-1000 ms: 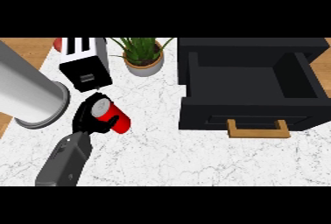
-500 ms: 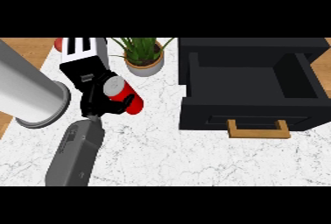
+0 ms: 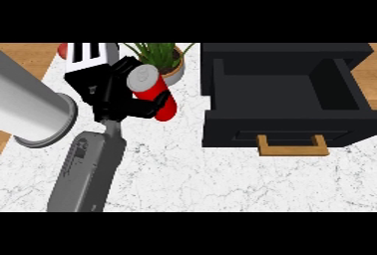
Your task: Pick up the can, place it into the drawer and close the drawer
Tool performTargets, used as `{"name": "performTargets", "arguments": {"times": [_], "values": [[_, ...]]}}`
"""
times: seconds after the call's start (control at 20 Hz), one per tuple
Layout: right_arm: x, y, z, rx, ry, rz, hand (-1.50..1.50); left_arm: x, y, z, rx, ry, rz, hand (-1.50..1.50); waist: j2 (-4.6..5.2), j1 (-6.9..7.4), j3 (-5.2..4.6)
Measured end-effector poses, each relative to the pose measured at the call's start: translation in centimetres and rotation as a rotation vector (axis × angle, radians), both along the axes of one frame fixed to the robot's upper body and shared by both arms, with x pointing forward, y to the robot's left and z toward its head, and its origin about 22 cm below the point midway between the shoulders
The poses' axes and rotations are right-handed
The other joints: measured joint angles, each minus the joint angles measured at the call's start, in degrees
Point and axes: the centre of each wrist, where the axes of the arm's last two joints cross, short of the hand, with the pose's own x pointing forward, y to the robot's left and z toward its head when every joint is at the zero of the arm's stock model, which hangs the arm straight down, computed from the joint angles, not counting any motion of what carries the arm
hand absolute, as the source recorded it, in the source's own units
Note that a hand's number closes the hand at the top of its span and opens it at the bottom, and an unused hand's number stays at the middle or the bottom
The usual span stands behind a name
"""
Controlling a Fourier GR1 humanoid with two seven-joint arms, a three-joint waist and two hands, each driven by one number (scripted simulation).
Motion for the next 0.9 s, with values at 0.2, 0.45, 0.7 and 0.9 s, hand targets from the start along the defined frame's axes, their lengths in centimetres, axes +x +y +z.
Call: {"name": "performTargets", "arguments": {"times": [0.2,0.45,0.7,0.9], "values": [[-0.2,-0.4,-0.4,0.002,0.005,0.005,-1.50,0.3,-2.0,3.5,0.013,-0.022,0.002,1.50,0.10,-0.34,0.00],[-0.2,-0.1,0.1,0.005,-0.006,0.016,-1.50,1.0,-4.3,6.2,0.031,-0.027,0.000,1.50,0.20,-0.57,-0.01],[0.5,0.1,-0.2,0.014,-0.008,0.023,-1.50,2.1,-6.7,8.6,0.038,-0.033,-0.008,1.50,0.29,-0.82,-0.01],[0.7,0.0,-0.2,0.011,-0.009,0.029,-1.50,3.3,-8.9,9.9,0.048,-0.032,-0.004,1.50,0.36,-1.18,-0.01]]}}
